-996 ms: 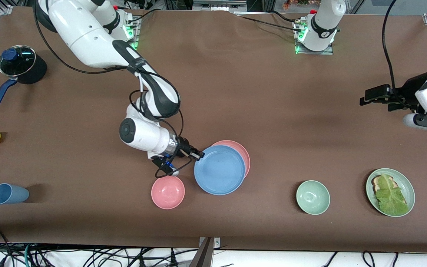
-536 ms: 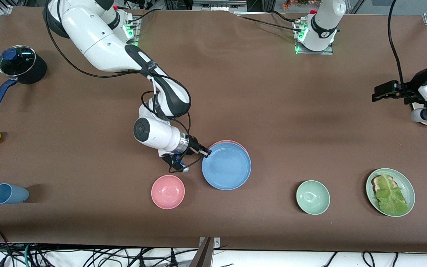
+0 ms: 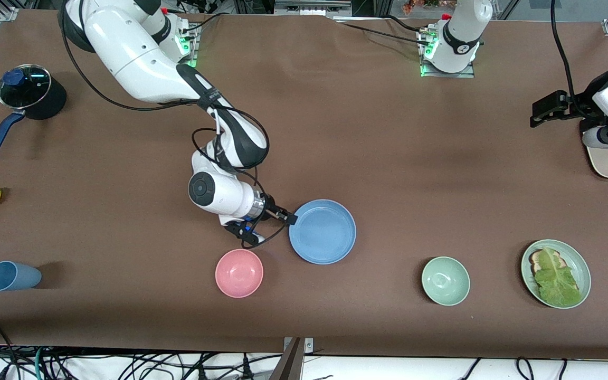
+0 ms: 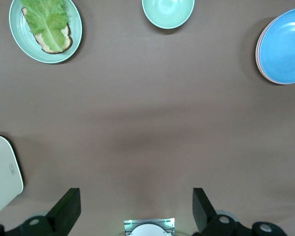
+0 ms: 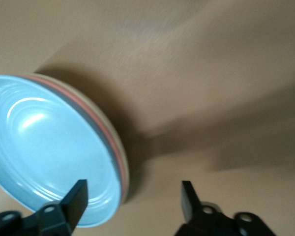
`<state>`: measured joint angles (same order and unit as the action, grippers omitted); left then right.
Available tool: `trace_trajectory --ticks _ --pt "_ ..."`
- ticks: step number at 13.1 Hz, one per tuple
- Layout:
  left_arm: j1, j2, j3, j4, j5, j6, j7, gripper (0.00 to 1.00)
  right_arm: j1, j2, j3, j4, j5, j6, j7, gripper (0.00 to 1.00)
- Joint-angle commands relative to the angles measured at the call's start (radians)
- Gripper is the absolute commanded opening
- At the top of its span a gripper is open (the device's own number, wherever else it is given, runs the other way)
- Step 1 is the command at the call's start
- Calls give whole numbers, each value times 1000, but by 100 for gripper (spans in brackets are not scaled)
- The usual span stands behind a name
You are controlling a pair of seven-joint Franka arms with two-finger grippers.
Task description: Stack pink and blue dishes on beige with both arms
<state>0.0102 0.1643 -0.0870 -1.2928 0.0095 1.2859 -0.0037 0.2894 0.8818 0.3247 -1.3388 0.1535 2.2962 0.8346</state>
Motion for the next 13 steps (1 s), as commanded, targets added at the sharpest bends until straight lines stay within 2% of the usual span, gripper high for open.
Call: trace_trajectory --ticks 1,3,6,8,9,13 --pt "8 -57 9 -77 -28 4 -6 100 -1 -143 -80 -17 -86 -194 -17 100" --pt "7 -81 49 -127 -86 6 -4 100 -3 -222 -157 -16 -129 -323 -150 100" --pt "8 -103 61 -163 -100 16 2 100 -3 -346 -319 -16 -124 -513 -406 100" --pt "20 -109 61 -183 -100 29 11 100 -4 -424 -407 -13 -115 -605 -495 100" --pt "22 -121 61 -204 -99 44 13 100 -9 -460 -426 -1 -117 -651 -521 100" --pt "34 -117 61 -206 -80 53 13 100 -104 -616 -420 -7 -138 -759 -543 100"
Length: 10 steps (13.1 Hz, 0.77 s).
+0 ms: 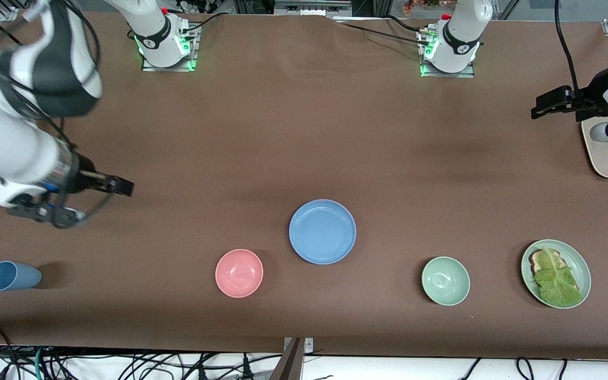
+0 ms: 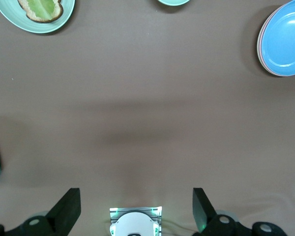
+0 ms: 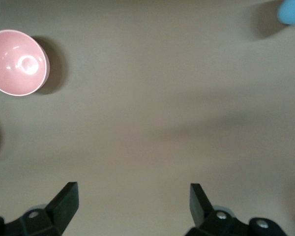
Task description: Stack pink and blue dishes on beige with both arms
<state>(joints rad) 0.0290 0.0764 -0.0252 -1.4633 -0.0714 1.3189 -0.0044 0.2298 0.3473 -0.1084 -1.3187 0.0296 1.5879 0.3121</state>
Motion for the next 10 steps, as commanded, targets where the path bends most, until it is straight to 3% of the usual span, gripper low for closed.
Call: trace_trajectory --ticks 1,3,7,10 --pt "17 -26 -1 -34 1 20 14 100 -75 -118 15 -37 -8 -68 -28 100" --pt "19 -26 1 -32 7 22 14 100 -98 -227 16 -140 -16 -101 -127 100" --pt "19 -26 -1 -32 30 23 14 100 -194 -362 52 -345 -36 -3 -200 100" --pt "26 -24 -1 -32 33 23 14 100 -219 -379 78 -373 -34 12 -206 100"
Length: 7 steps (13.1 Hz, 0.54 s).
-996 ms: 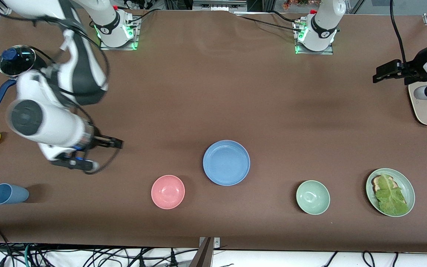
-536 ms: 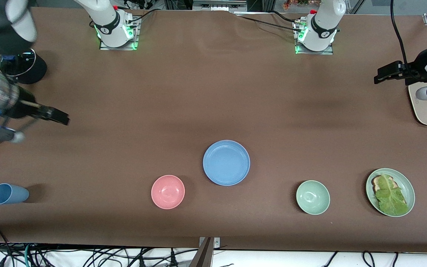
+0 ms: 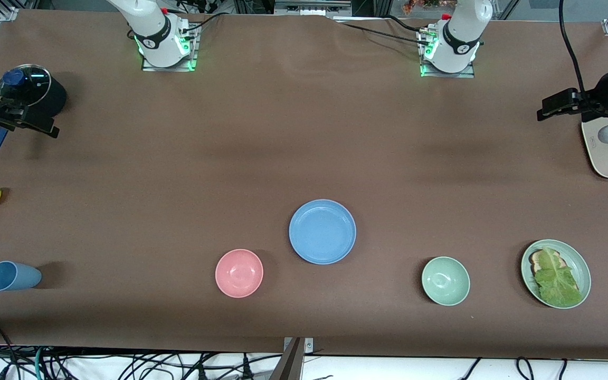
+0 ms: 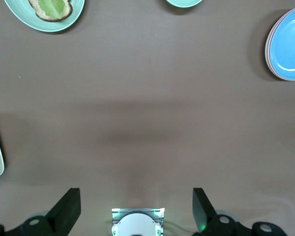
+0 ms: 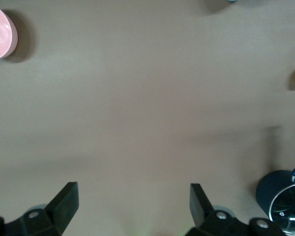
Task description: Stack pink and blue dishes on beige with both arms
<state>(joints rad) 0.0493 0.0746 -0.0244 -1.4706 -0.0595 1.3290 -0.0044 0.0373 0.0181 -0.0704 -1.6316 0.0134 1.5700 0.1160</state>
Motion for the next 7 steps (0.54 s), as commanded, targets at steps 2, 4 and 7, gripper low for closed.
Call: trace_trajectory --ticks 2,4,7 --pt "3 -22 -11 -25 50 13 14 100 -34 -50 43 -59 -20 28 -12 100" --pt "3 -24 -14 -25 50 13 15 100 -40 -43 44 -53 -18 25 -12 100" --pt "1 -24 -14 -24 49 13 15 100 -50 -38 46 -45 -18 21 -13 100"
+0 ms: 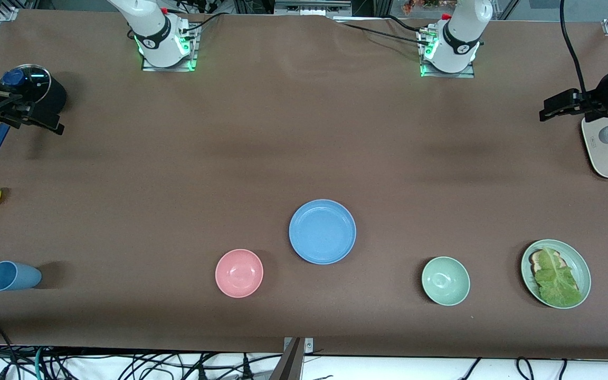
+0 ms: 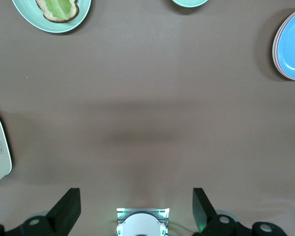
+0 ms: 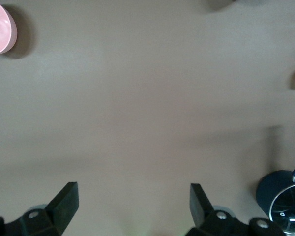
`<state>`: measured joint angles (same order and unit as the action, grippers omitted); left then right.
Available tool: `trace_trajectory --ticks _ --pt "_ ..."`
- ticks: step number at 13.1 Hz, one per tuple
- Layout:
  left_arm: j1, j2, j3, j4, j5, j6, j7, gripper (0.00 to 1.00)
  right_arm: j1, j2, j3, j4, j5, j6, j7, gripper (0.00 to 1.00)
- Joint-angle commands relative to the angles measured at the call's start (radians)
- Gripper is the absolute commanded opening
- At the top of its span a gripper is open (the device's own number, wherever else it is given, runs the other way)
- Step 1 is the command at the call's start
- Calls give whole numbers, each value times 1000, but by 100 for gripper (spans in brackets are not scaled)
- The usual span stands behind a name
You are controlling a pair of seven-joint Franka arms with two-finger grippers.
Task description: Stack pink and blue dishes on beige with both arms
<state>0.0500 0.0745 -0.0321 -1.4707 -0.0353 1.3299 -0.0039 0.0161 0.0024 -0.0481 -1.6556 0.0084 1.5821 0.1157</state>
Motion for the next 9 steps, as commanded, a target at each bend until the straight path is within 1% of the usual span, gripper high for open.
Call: trace_trajectory --ticks 1,3,5,9 --pt "1 -24 -6 -23 25 12 13 100 -31 -22 24 -21 -13 9 -13 100" --pt "1 -24 -6 -23 25 12 13 100 -33 -22 25 -20 -11 7 -13 100" --pt "1 -22 -6 -23 23 12 13 100 -36 -18 40 -20 -10 7 -11 100" --pt "1 -24 -6 -23 21 12 15 100 -35 -18 40 -20 -10 6 -11 100"
